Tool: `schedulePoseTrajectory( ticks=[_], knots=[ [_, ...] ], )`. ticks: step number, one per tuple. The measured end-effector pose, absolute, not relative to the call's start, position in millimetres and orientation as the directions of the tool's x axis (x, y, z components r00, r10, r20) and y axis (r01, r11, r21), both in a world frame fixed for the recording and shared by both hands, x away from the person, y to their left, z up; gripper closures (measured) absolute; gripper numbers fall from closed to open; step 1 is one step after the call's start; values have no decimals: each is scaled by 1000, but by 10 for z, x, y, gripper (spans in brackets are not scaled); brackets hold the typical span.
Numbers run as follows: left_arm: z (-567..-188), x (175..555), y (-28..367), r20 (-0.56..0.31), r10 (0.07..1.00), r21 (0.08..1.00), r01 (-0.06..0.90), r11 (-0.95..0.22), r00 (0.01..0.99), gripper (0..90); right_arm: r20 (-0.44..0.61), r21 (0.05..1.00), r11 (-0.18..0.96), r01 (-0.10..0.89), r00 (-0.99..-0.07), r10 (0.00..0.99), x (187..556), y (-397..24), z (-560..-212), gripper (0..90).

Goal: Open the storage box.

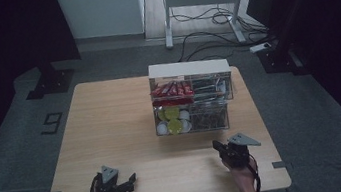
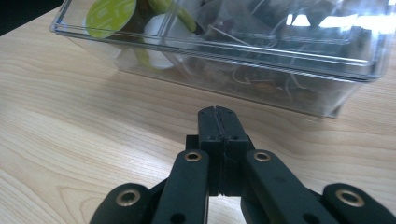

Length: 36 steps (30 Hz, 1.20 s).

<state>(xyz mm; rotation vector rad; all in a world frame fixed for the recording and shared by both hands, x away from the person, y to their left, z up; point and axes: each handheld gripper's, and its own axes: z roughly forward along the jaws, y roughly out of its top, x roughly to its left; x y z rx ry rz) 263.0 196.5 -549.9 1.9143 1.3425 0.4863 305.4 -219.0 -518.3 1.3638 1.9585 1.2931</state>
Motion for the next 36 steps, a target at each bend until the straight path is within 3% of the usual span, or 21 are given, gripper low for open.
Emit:
schedulePoseTrajectory(
  ticks=[21,36],
  knots=[
    [-5466,2578,2071,-114,921,755,635,-163,372,276,160,857,80,508,-412,897,3356,-2178,-5232,894],
    [-5477,2545,1920,-92,910,750,629,-204,405,276,147,866,81,494,-405,902,3419,-2210,-5214,894]
  ],
)
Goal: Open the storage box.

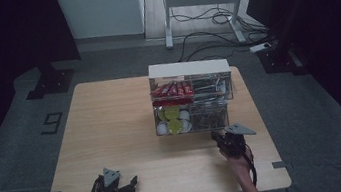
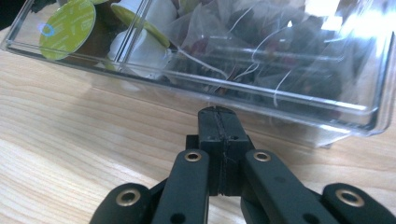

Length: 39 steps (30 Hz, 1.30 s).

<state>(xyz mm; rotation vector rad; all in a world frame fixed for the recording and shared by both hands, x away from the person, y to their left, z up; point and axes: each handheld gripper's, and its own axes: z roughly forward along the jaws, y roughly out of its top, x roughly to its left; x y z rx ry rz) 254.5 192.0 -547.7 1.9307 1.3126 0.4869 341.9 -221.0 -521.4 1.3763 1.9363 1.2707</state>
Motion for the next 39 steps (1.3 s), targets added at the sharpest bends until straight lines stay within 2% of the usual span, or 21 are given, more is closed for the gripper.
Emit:
schedulePoseTrajectory(
  ticks=[7,30,39],
  knots=[
    [-5457,2571,1903,-95,904,752,626,-209,416,276,171,864,48,501,-383,908,3416,-2289,-5205,894],
    [-5454,2578,1981,-104,913,753,631,-188,395,276,150,872,60,485,-382,912,3359,-2315,-5130,894],
    [-5471,2590,2011,-109,918,750,638,-177,382,276,183,879,22,476,-381,906,3356,-2332,-5081,894]
  ],
)
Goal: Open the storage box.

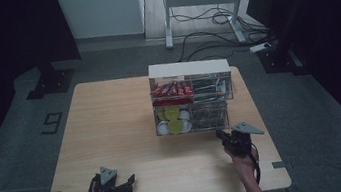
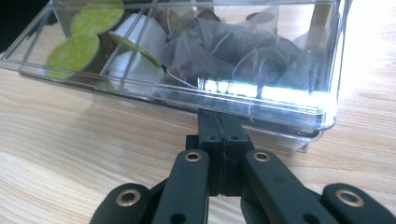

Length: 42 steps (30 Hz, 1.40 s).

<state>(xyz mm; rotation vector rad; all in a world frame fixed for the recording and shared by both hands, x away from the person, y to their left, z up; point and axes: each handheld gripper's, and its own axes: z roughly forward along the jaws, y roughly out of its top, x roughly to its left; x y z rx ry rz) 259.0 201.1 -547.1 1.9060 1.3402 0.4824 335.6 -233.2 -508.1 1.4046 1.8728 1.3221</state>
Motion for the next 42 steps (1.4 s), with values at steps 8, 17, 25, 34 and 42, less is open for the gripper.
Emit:
schedulePoseTrajectory(
  ticks=[8,17,25,34,42],
  knots=[
    [-5480,2595,2023,-106,921,748,641,-174,374,276,196,890,1,456,-385,902,3359,-2314,-4988,894],
    [-5481,2597,2037,-107,923,746,643,-172,371,275,194,900,-6,435,-389,901,3381,-2303,-4914,894],
    [-5493,2589,2041,-103,929,750,642,-162,355,276,209,916,-37,400,-393,895,3427,-2289,-4800,894],
    [-5488,2576,2049,-100,931,751,641,-161,351,276,224,926,-67,372,-399,889,3501,-2303,-4671,894],
    [-5506,2569,2041,-98,932,749,643,-161,348,276,247,935,-110,336,-398,884,3554,-2317,-4586,894]
  ],
)
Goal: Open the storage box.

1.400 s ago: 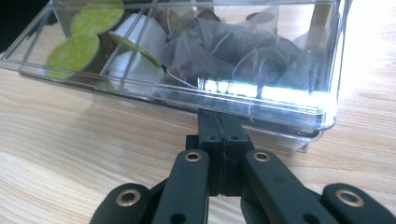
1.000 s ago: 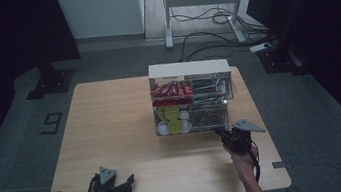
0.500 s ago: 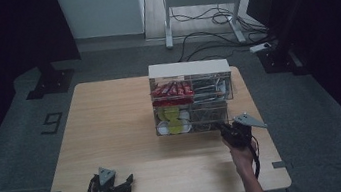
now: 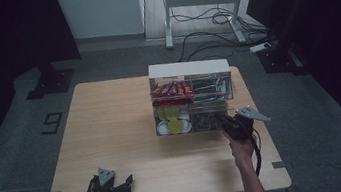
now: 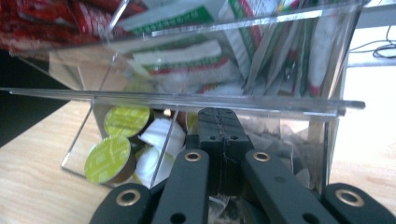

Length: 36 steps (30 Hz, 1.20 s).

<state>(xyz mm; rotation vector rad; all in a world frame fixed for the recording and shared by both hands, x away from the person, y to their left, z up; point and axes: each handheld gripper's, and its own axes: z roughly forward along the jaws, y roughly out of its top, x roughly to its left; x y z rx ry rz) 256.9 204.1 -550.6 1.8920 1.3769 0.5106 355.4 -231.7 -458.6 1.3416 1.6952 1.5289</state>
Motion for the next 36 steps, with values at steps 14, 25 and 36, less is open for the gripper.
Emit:
schedulePoseTrajectory(
  ticks=[14,25,36],
  knots=[
    [-5503,2563,2034,-98,931,747,644,-164,352,276,256,943,-140,302,-390,884,3647,-2316,-4551,893],
    [-5492,2554,2036,-97,931,749,641,-164,351,277,256,943,-139,304,-392,884,3641,-2320,-4565,893],
    [-5462,2541,2035,-95,932,757,634,-160,349,278,262,939,-139,315,-394,881,3662,-2336,-4586,893]
  ],
)
